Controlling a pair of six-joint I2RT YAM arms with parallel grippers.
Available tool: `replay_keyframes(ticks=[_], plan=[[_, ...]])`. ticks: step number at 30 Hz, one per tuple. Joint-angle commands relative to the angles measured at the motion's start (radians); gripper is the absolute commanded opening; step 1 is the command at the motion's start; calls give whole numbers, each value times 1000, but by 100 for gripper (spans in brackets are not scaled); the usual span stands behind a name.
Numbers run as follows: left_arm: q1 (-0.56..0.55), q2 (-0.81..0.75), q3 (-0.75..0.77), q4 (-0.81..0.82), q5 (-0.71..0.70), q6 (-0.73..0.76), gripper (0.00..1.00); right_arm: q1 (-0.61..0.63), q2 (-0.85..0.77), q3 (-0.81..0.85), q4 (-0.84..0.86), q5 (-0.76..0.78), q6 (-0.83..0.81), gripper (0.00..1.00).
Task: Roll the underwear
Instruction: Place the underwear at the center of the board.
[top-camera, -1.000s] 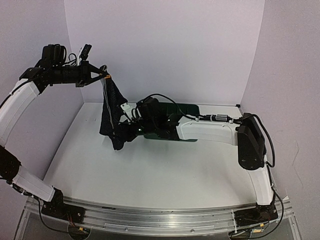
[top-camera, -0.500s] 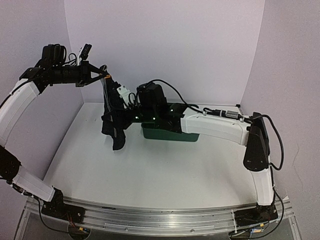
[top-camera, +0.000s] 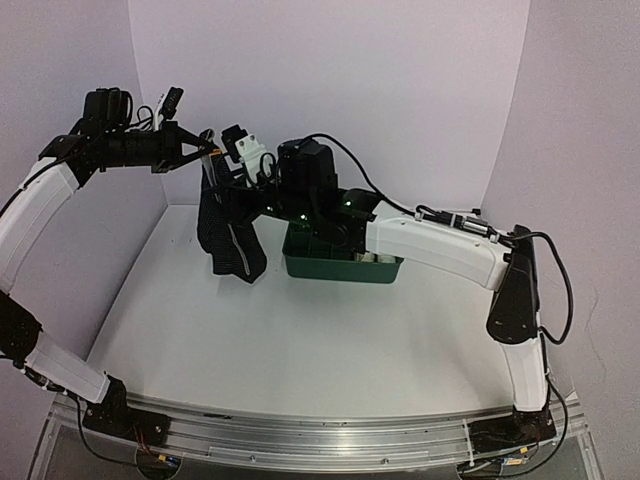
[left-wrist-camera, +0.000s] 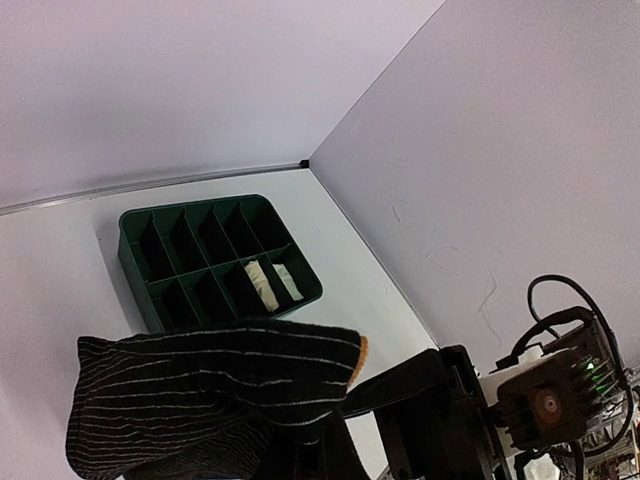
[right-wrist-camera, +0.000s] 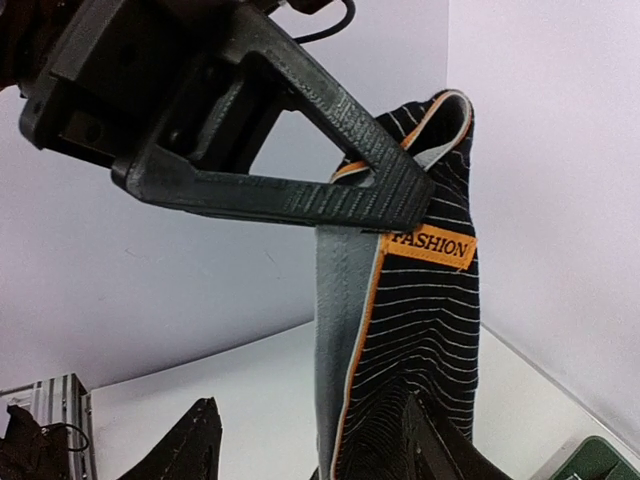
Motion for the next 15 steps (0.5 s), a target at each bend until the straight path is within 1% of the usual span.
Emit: replay_keyframes(ticks=[1, 7, 15], plan=[[-3, -4, 13, 55, 5, 7, 0, -3, 38, 54, 18, 64, -48, 58], [-4, -1, 16, 59, 2, 4, 0, -2, 74, 42, -1, 36, 4, 49], [-3, 2, 12, 62, -3, 5, 0, 20, 90, -10, -4, 34, 77, 46]])
